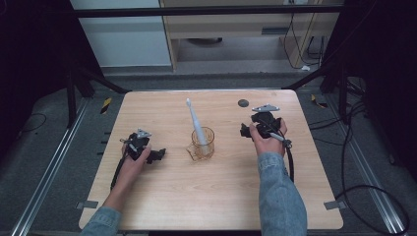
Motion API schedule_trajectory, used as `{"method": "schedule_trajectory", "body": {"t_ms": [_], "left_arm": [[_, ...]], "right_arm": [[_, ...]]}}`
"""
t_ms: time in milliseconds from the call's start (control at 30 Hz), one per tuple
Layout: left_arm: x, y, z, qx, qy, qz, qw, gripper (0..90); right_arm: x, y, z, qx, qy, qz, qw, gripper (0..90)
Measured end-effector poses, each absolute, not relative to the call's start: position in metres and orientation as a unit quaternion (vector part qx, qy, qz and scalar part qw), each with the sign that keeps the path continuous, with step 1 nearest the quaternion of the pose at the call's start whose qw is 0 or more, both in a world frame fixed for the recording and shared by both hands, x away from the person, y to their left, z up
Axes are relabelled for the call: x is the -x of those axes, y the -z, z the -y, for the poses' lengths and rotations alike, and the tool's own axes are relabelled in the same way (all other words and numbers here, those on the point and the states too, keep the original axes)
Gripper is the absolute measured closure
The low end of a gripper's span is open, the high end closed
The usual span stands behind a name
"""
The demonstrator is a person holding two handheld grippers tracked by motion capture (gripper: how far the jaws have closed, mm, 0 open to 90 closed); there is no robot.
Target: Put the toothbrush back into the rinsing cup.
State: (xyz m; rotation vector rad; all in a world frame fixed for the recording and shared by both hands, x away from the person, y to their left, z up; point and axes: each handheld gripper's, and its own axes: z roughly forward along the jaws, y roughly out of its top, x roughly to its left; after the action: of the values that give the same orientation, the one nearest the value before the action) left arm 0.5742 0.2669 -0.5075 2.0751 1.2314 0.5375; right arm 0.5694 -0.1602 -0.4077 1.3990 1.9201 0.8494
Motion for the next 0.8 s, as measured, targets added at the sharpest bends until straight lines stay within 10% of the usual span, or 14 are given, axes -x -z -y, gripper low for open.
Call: {"method": "schedule_trajectory", "body": {"t_ms": [800], "left_arm": [[-0.574, 0.507, -0.267, -0.793, -0.206, -0.47, 0.328, 0.0]], "right_arm": [[-0.566, 0.451, 0.2, -0.553, -0.281, -0.725, 0.301, 10.3]]}}
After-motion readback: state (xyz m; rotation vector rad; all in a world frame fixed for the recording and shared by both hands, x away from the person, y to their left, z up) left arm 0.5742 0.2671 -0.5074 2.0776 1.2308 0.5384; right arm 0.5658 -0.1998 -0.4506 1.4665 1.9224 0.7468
